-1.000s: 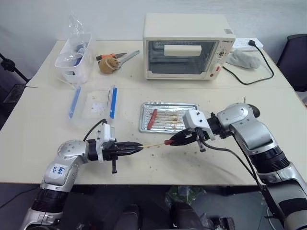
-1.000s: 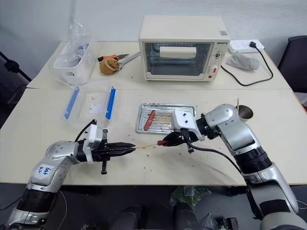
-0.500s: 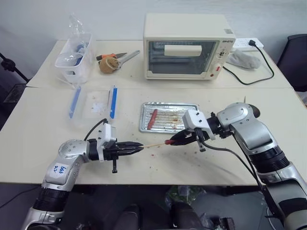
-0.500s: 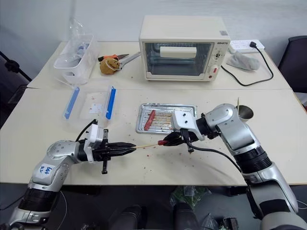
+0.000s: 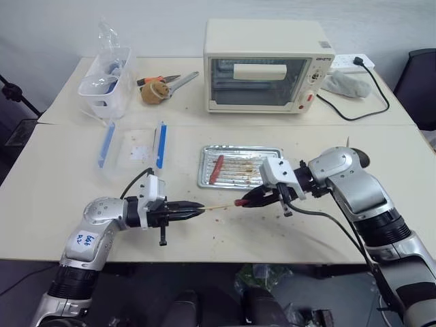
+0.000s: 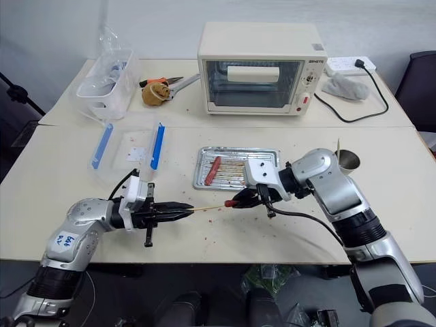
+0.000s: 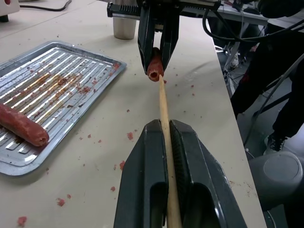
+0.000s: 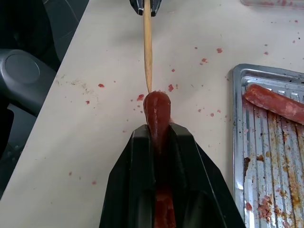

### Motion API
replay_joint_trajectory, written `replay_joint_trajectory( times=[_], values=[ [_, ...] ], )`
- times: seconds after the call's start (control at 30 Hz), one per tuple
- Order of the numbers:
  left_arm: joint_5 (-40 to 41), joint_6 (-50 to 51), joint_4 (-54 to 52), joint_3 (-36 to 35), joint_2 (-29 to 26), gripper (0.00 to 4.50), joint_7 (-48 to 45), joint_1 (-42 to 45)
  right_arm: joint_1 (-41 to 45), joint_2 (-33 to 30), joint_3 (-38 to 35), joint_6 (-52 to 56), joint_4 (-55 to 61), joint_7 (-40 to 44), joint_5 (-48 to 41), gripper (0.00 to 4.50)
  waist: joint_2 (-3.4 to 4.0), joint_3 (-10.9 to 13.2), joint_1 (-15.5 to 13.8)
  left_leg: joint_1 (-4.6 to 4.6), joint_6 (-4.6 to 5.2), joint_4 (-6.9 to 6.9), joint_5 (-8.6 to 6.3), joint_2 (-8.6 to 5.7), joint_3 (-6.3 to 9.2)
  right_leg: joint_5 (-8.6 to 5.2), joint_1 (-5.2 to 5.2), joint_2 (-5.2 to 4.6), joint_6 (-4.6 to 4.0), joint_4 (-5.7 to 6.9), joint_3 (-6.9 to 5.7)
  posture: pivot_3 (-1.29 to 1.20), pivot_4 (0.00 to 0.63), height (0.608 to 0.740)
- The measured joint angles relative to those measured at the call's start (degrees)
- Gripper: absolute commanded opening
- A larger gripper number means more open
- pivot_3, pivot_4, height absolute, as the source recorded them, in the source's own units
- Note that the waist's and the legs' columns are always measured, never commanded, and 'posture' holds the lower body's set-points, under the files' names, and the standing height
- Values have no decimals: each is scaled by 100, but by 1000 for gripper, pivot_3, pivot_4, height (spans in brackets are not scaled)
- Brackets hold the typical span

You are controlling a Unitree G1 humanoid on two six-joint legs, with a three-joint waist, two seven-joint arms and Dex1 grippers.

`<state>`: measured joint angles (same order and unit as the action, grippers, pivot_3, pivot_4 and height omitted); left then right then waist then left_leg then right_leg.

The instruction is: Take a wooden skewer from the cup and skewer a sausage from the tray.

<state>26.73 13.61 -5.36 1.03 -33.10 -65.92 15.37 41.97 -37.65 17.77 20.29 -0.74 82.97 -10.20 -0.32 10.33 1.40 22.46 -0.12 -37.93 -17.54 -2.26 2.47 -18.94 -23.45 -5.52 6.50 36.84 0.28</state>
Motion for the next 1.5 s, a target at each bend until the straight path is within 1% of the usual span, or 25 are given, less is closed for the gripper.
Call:
replay_joint_trajectory(
  times=[1.27, 1.5],
  values=[
    [-8, 15, 134, 19, 56, 0, 71, 81, -20, 12, 1, 52, 0, -53, 6, 259, 0, 0, 0, 0, 0, -3, 0, 0, 0, 0, 0, 0, 0, 3, -1, 0, 150, 740],
    [-23, 50, 131, 156, 144, 0, 114, 97, -6, 77, 54, 91, 1, -50, 2, 259, 0, 0, 0, 0, 0, -3, 0, 0, 0, 0, 0, 0, 0, 3, -1, 0, 150, 740]
  ],
)
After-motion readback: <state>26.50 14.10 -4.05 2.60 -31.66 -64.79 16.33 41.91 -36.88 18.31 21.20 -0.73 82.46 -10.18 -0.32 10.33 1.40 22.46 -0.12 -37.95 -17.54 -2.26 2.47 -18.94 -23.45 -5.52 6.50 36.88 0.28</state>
